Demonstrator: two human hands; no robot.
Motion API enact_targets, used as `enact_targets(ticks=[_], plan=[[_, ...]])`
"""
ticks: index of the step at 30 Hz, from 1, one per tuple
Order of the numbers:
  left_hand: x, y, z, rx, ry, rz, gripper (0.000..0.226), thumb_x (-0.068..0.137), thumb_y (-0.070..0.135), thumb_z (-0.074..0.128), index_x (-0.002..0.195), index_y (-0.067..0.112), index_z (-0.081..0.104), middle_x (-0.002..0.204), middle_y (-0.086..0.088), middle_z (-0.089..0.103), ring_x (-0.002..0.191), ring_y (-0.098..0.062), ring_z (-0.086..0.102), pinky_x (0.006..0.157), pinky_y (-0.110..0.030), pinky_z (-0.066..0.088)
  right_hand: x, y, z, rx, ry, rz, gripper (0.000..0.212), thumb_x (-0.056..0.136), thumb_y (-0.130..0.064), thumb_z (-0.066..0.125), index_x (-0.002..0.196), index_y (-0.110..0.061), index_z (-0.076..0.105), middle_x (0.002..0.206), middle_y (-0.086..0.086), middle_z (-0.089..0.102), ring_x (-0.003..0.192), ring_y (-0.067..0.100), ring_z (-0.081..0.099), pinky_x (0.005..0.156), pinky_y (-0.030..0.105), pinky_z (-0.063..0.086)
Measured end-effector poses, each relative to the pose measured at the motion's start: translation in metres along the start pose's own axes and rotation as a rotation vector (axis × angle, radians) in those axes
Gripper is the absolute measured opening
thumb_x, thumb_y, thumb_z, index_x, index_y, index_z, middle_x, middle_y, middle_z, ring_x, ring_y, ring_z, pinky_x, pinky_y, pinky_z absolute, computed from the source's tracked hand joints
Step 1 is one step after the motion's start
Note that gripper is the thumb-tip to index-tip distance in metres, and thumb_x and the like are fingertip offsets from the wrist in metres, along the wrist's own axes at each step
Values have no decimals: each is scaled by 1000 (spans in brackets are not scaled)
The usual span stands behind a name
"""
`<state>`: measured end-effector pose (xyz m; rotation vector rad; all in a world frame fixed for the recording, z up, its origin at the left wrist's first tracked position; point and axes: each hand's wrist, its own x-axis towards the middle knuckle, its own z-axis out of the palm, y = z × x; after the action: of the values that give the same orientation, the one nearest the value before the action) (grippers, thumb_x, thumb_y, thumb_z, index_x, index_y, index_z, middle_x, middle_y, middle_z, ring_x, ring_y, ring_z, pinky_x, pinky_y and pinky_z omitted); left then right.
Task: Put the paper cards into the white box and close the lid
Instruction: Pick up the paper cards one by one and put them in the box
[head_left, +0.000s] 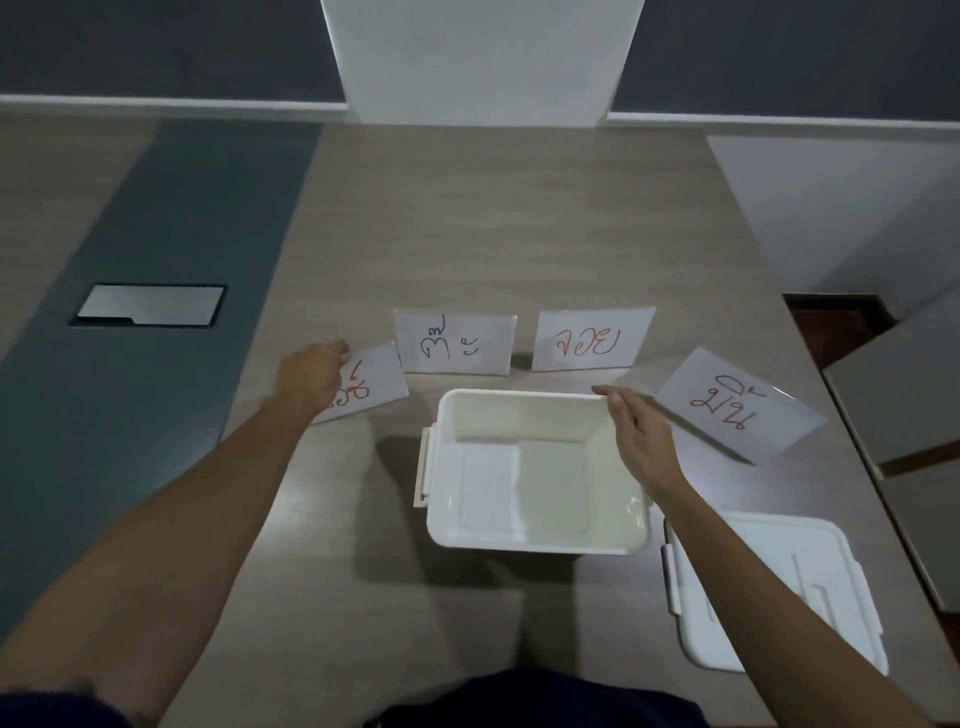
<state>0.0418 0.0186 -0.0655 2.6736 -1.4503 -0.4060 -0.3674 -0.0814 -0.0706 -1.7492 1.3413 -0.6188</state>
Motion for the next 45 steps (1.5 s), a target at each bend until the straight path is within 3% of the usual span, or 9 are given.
enact_targets(ticks=[4, 12, 16, 20, 24, 30, 34, 38, 45], plan=[[-15, 6, -11, -35, 135, 33, 16, 98, 13, 46, 101, 8, 61, 87, -25, 71, 73, -39, 66, 58, -37, 47, 4, 1, 3, 3, 1, 5, 30, 104, -29, 39, 116, -25, 66, 103, -13, 63, 97, -9, 53, 76, 9, 37], [-58, 78, -85, -102, 507, 225, 25, 100, 20, 44, 98, 4, 64, 81, -20, 71, 69, -37, 65, 59, -42, 52, 7, -8, 9, 107, -2, 84, 37, 103, -36, 35, 111, -23, 69, 106, -1, 69, 99, 14, 60, 73, 19, 42], [-90, 133, -100, -143, 567, 408, 24, 92, 23, 47, 93, 9, 67, 82, -19, 71, 72, -39, 65, 63, -41, 49, 5, -11, 8, 181, -4, 131, 45, 104, -43, 30, 111, -23, 70, 110, 1, 68, 100, 13, 61, 74, 21, 44], [-132, 185, -70, -105, 408, 564, 18, 82, 23, 55, 91, 13, 68, 81, -14, 72, 72, -35, 67, 66, -39, 47, 2, -17, 7, 258, 16, 194, 49, 101, -54, 28, 99, -33, 72, 109, 0, 68, 101, 19, 62, 86, 34, 48], [-158, 206, -17, 55, 75, 583, 20, 86, 25, 62, 105, 20, 65, 95, -4, 73, 87, -30, 66, 75, -34, 42, 4, -19, 7, 287, 0, 210, 50, 102, -53, 26, 96, -33, 72, 111, 7, 67, 99, 21, 62, 78, 29, 48], [-167, 188, 38, -1, -439, 481, 32, 96, 35, 40, 99, 18, 66, 104, -10, 71, 93, -33, 61, 74, -36, 44, 5, -9, 8, 218, 9, 166, 56, 101, -55, 25, 109, -25, 73, 113, 3, 68, 104, 18, 61, 90, 35, 50], [-165, 181, 44, -68, -584, 447, 39, 97, 36, 33, 86, 16, 65, 102, -7, 70, 92, -29, 59, 79, -38, 45, 8, -4, 10, 88, 31, 67, 47, 103, -43, 32, 100, -13, 69, 92, 5, 69, 87, 19, 62, 75, 33, 47], [-153, 180, 41, -153, -675, 435, 33, 96, 37, 38, 97, 26, 69, 104, 6, 74, 99, -19, 62, 88, -35, 48, 10, -1, 11, -7, 17, 18, 32, 104, -28, 38, 96, -9, 63, 82, 7, 63, 75, 19, 54, 62, 28, 39], [-73, 176, -10, -501, -15, 398, 24, 94, 31, 49, 103, 19, 68, 98, -2, 74, 88, -23, 66, 84, -36, 52, 14, 2, 10, -20, 16, 22, 31, 104, -29, 39, 91, -12, 61, 74, -3, 57, 69, 11, 50, 63, 24, 39]])
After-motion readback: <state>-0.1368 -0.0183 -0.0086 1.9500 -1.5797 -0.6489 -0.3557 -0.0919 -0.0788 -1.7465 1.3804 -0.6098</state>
